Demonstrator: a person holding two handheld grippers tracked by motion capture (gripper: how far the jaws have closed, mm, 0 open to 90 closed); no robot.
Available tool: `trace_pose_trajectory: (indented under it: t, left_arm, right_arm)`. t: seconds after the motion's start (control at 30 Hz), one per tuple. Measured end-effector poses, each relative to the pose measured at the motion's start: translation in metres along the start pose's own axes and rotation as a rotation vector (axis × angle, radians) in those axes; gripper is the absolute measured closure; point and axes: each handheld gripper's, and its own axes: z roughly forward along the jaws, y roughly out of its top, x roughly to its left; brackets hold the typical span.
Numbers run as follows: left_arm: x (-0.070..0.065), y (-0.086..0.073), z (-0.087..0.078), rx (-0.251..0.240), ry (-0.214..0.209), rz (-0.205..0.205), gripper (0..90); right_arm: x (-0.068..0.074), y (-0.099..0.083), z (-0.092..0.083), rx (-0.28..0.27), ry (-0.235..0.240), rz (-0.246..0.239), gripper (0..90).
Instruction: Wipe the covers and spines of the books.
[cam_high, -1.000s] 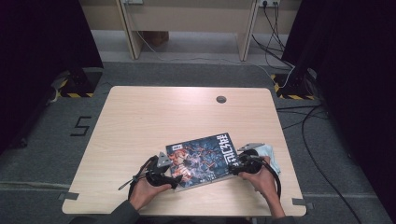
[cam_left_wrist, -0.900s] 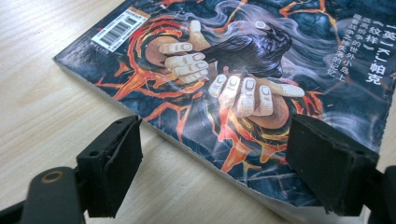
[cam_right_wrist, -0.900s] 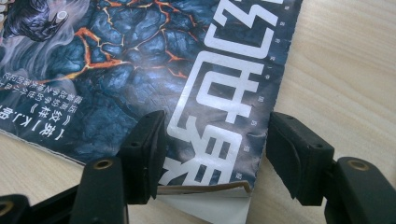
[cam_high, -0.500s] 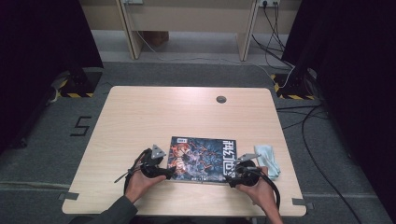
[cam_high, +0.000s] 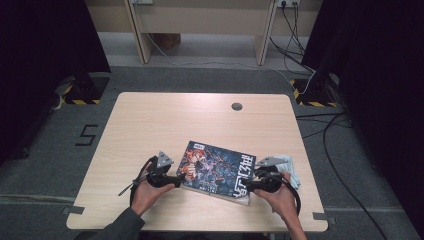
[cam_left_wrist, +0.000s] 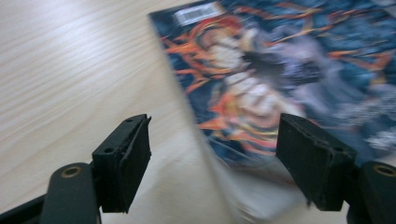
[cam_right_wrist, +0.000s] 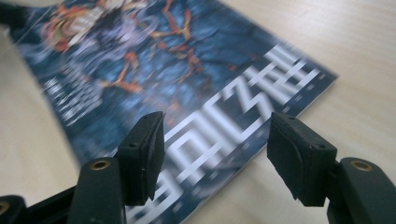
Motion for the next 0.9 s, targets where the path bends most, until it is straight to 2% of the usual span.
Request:
trace_pose_trajectory:
  t: [0.07, 0.1, 0.13, 0.17, 0.2, 0.23, 0.27, 0.33, 0.37, 0.4, 0.5, 0.53, 0.57, 0.6, 0.63, 0.67, 0.7, 0.73, 0.83, 0.9]
  left_arm:
    - [-0.012, -0.004, -0.007, -0.014, -0.085, -0.039, 25.3]
    - [-0.012, -0.004, -0.007, -0.014, -0.085, -0.039, 24.7]
    - [-0.025, -0.012, -0.01, -0.002, -0.163, -0.066, 24.6]
    - [-0.025, -0.012, -0.01, -0.002, -0.163, -0.066, 24.7]
    - [-0.038, -0.02, -0.01, 0.026, -0.196, -0.048, 24.8]
    - [-0.038, -0.02, -0.01, 0.026, -0.196, -0.048, 24.8]
    - [-0.048, -0.025, -0.01, 0.051, -0.22, -0.03, 24.8]
    - [-0.054, -0.027, -0.007, 0.063, -0.242, -0.033, 24.6]
    - [-0.054, -0.027, -0.007, 0.063, -0.242, -0.033, 24.6]
    - [-0.055, -0.029, -0.003, 0.073, -0.246, -0.045, 24.2]
    - [-0.054, -0.029, 0.0, 0.081, -0.239, -0.05, 23.0]
    - [-0.051, -0.027, 0.003, 0.083, -0.242, -0.073, 22.7]
    - [-0.051, -0.027, 0.003, 0.083, -0.242, -0.073, 22.6]
    - [-0.046, -0.026, 0.006, 0.085, -0.236, -0.082, 22.7]
    - [-0.046, -0.026, 0.006, 0.085, -0.236, -0.082, 23.2]
    - [-0.044, -0.026, 0.007, 0.082, -0.239, -0.089, 23.3]
    - [-0.043, -0.025, 0.007, 0.083, -0.24, -0.092, 23.3]
    - [-0.04, -0.024, 0.009, 0.08, -0.235, -0.101, 23.2]
    - [-0.035, -0.023, 0.01, 0.072, -0.216, -0.108, 23.2]
    - [-0.025, -0.019, 0.014, 0.067, -0.198, -0.138, 21.9]
  right_arm:
    - [-0.009, 0.006, 0.007, 0.006, -0.027, -0.011, 37.6]
    - [-0.009, 0.006, 0.007, 0.006, -0.027, -0.011, 37.6]
    - [-0.017, 0.014, 0.015, 0.023, -0.068, -0.019, 36.7]
    - [-0.017, 0.014, 0.015, 0.023, -0.068, -0.019, 36.7]
    - [-0.023, 0.021, 0.022, 0.015, -0.065, 0.003, 36.4]
    - [-0.023, 0.021, 0.022, 0.015, -0.065, 0.003, 36.4]
    - [-0.028, 0.028, 0.029, 0.014, -0.067, 0.015, 35.3]
    - [-0.032, 0.035, 0.038, 0.02, -0.063, 0.017, 34.8]
    - [-0.032, 0.035, 0.038, 0.02, -0.063, 0.017, 34.8]
    - [-0.033, 0.041, 0.047, 0.046, -0.071, -0.008, 34.4]
    - [-0.034, 0.048, 0.055, 0.054, -0.064, -0.018, 34.5]
    - [-0.036, 0.056, 0.06, 0.056, -0.071, -0.025, 35.6]
    - [-0.036, 0.056, 0.06, 0.056, -0.071, -0.025, 35.6]
    - [-0.04, 0.061, 0.068, 0.09, -0.049, -0.033, 35.1]
    - [-0.04, 0.061, 0.068, 0.09, -0.049, -0.033, 35.1]
    - [-0.044, 0.061, 0.075, 0.121, -0.047, -0.039, 35.0]
    - [-0.044, 0.061, 0.075, 0.121, -0.047, -0.039, 35.0]
    - [-0.046, 0.061, 0.077, 0.126, 0.0, -0.006, 34.7]
    - [-0.044, 0.058, 0.075, 0.142, 0.002, 0.002, 34.5]
    - [-0.038, 0.053, 0.067, 0.169, -0.001, -0.01, 36.0]
